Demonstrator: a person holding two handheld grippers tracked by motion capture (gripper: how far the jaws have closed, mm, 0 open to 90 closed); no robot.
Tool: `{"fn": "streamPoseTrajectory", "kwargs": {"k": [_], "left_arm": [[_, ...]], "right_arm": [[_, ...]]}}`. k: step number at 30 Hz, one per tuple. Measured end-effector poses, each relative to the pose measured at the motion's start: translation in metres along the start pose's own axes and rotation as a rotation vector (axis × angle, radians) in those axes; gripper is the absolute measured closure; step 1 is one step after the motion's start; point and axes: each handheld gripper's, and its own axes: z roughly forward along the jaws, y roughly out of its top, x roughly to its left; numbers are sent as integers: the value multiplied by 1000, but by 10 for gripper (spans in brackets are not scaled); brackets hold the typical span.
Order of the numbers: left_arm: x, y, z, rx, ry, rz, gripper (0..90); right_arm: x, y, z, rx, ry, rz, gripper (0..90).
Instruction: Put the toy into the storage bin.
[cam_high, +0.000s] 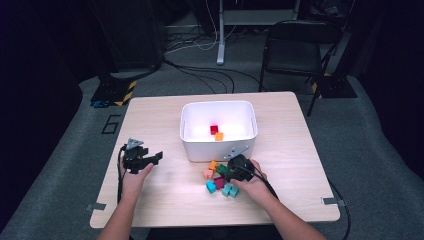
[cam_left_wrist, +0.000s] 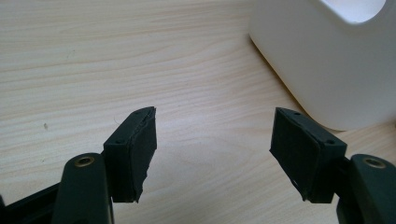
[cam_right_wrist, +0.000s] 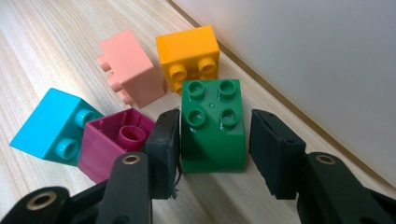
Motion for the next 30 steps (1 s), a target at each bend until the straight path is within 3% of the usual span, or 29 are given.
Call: {"fn": "streamPoseTrajectory", "kwargs": {"k": [5,18,30], "left_arm": [[0,0,0,5,-2,-1,310],[0,0,0,1,0,-2,311],[0,0,0,6,-1,1,310]], "right_arm": [[0,0,2,7,-1,-5,576],[4,0,-4,1,0,-18,585],[11,4,-26,-23,25,-31,584]]}}
